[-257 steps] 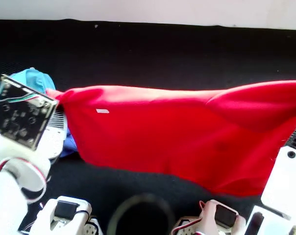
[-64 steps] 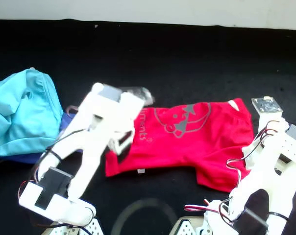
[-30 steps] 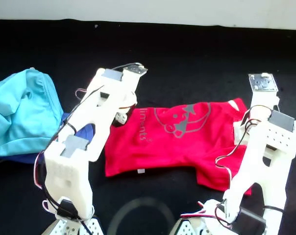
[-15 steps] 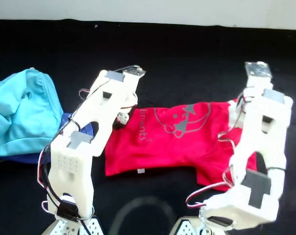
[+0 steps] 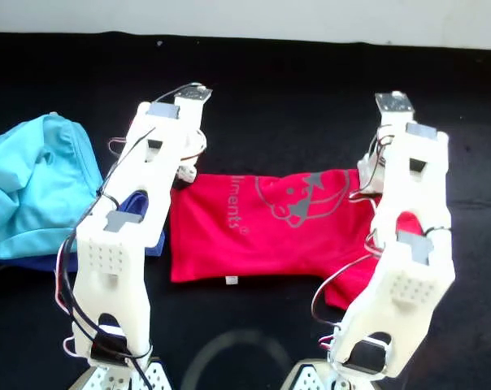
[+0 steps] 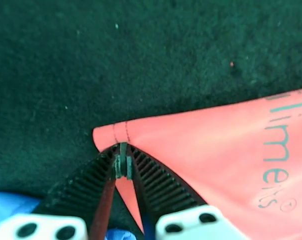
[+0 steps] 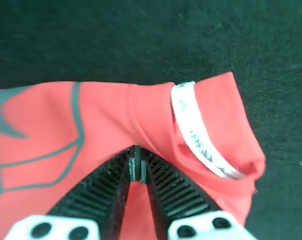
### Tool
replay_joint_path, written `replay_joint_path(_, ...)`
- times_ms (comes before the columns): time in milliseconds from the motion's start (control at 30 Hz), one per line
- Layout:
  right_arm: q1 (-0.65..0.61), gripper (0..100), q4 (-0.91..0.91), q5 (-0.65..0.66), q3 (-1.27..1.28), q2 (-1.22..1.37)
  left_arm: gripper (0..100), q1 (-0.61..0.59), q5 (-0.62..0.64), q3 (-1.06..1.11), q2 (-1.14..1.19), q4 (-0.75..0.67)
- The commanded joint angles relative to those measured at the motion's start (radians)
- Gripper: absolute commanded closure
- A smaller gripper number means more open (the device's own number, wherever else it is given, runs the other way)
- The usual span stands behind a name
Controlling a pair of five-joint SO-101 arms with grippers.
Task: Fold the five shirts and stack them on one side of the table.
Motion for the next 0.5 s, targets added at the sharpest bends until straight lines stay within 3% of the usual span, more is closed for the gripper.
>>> replay_joint_path(0,0.048,99.1,-0.016,-0.005,-0.108,0.061,99,-0.008,0.009,-0.127,0.081,0.020)
replay_joint_path(200,0.056,99.1,-0.010,-0.003,-0.292,0.205,99,-0.030,0.009,-0.487,0.248,0.173)
replay_joint_path(467,0.025,99.1,0.024,-0.005,-0.524,0.320,99,-0.097,0.009,-0.881,0.490,0.265)
